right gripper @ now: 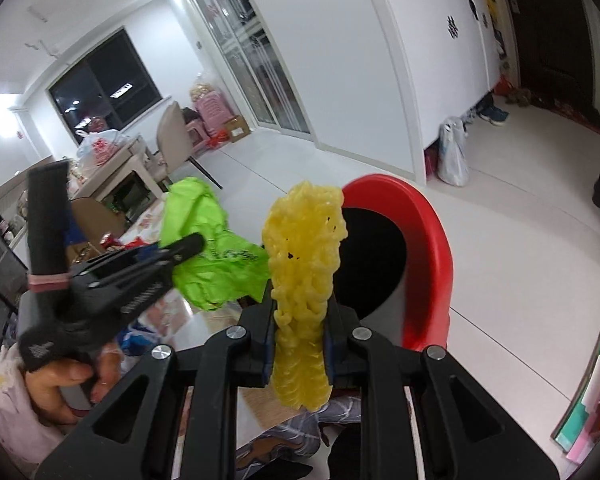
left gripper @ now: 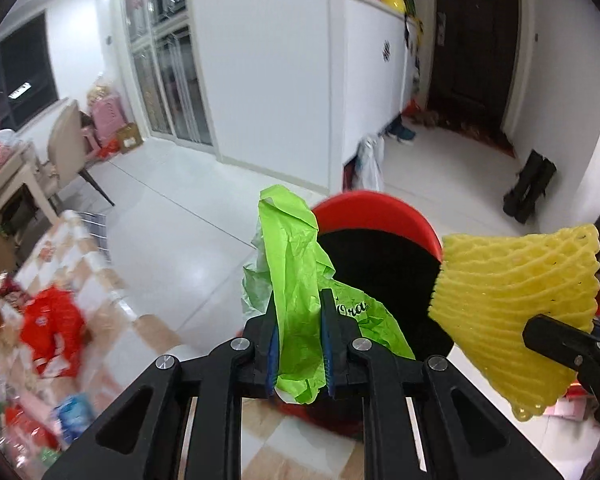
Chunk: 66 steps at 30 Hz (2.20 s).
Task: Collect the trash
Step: 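Carry both items over the black bin and open both tools to drop them, then grasp the yellow wrapper with the left tool while the right tool grasps crumpled white paper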
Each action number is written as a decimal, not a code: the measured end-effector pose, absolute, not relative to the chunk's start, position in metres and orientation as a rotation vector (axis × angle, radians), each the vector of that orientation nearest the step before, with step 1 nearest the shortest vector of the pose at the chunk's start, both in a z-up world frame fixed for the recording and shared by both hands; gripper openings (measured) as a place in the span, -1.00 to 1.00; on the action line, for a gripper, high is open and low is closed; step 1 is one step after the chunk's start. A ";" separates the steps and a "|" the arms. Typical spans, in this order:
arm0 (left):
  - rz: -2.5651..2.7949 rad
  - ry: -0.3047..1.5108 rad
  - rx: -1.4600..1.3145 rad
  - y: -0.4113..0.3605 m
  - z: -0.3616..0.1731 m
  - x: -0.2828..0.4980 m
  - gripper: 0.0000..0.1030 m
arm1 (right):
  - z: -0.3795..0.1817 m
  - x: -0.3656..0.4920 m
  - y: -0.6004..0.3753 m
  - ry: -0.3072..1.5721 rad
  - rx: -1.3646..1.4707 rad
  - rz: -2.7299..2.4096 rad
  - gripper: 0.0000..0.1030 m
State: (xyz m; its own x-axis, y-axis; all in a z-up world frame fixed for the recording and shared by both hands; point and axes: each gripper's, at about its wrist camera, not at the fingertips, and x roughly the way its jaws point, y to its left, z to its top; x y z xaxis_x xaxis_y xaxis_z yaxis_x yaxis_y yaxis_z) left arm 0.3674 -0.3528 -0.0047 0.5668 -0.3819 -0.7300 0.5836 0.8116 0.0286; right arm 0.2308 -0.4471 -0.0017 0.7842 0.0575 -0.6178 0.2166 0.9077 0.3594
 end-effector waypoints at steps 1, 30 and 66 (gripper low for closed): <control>-0.588 0.792 0.285 -0.358 -0.011 0.371 1.00 | -0.005 0.235 -0.450 0.680 0.436 -0.091 -0.61; -0.532 0.679 0.141 -0.209 0.016 0.278 1.00 | 0.000 0.261 -0.420 0.670 0.400 -0.107 1.00; -0.089 0.914 -0.165 0.089 -0.088 0.303 1.00 | -0.055 0.267 -0.118 0.966 0.108 0.280 0.97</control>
